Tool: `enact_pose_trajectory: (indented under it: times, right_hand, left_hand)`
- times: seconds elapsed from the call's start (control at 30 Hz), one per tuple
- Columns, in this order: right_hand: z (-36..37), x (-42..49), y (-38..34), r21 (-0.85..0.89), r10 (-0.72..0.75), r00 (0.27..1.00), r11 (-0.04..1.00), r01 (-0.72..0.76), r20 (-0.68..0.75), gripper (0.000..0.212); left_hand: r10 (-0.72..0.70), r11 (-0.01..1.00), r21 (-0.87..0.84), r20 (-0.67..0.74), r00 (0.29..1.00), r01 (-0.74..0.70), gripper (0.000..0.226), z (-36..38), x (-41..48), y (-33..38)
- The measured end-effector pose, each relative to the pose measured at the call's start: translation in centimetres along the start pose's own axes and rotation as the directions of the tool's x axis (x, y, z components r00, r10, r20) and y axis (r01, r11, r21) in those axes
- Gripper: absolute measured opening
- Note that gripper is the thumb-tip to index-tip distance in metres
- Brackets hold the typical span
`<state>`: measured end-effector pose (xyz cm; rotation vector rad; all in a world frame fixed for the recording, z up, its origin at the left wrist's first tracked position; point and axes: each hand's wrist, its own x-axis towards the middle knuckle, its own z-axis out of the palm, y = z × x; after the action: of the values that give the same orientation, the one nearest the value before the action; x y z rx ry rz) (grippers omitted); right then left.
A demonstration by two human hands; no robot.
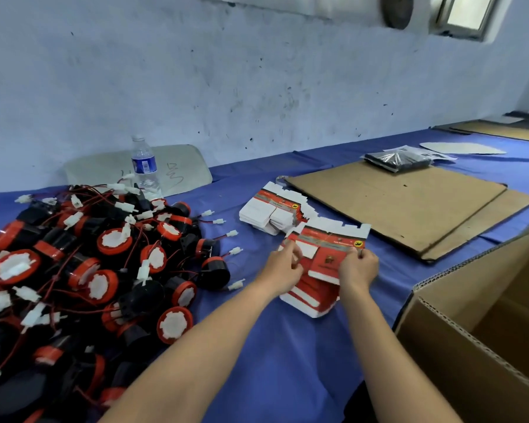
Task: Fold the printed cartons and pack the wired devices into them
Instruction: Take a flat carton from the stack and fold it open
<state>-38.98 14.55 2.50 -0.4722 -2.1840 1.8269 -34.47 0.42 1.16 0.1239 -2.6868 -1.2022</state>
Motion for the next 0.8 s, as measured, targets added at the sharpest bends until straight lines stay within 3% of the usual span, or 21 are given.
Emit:
enact_pose_trajectory:
  times: [0.1,0.23,0.37,0.5,0.57,0.67,0.73,0.8]
  right_hand:
    - [-1.9,0.0,-0.9,-0.068,0.036,0.991,0.997,-0.028,0.127,0.022]
    - [-6.1,-3.7,-1.1,-0.170,-0.061,0.959,0.979,0.112,0.278,0.027]
    - [-10.0,-7.1,-1.5,-0.052,-0.085,0.854,0.990,0.129,0.514,0.021]
    - [-11.3,-9.5,-0.7,0.175,-0.030,0.804,0.980,-0.093,0.593,0.015]
    - [-11.0,-10.2,0.4,0.218,-0.021,0.798,0.966,-0.139,0.603,0.014]
    - [-9.0,-12.0,1.5,0.221,-0.049,0.787,0.969,-0.113,0.615,0.018]
    - [-7.0,-13.7,2.1,0.166,-0.106,0.756,0.986,-0.004,0.645,0.017]
    - [-5.7,-15.7,2.1,0.103,-0.135,0.680,0.991,0.088,0.720,0.022]
  left_hand:
    - [-0.049,0.996,-0.085,-0.134,0.990,0.037,0.011,0.5,0.2,-0.1]
    - [-0.141,0.973,-0.208,-0.197,0.970,0.100,0.023,0.4,1.1,-0.3]
    - [-0.216,0.938,-0.307,-0.151,0.965,0.162,0.024,0.2,1.9,0.8]
    - [-0.228,0.861,-0.497,-0.186,0.956,0.108,0.007,-2.5,0.1,3.3]
    - [-0.248,0.758,-0.643,-0.128,0.960,0.109,0.007,-4.6,-3.5,3.6]
    - [-0.188,0.412,-0.892,0.116,0.975,0.185,0.021,-6.4,-10.7,3.5]
    - [-0.247,0.256,-0.950,0.111,0.963,0.176,0.033,-7.3,-14.6,3.1]
    - [-0.295,0.184,-0.972,0.086,0.952,0.145,0.036,-8.5,-17.2,2.7]
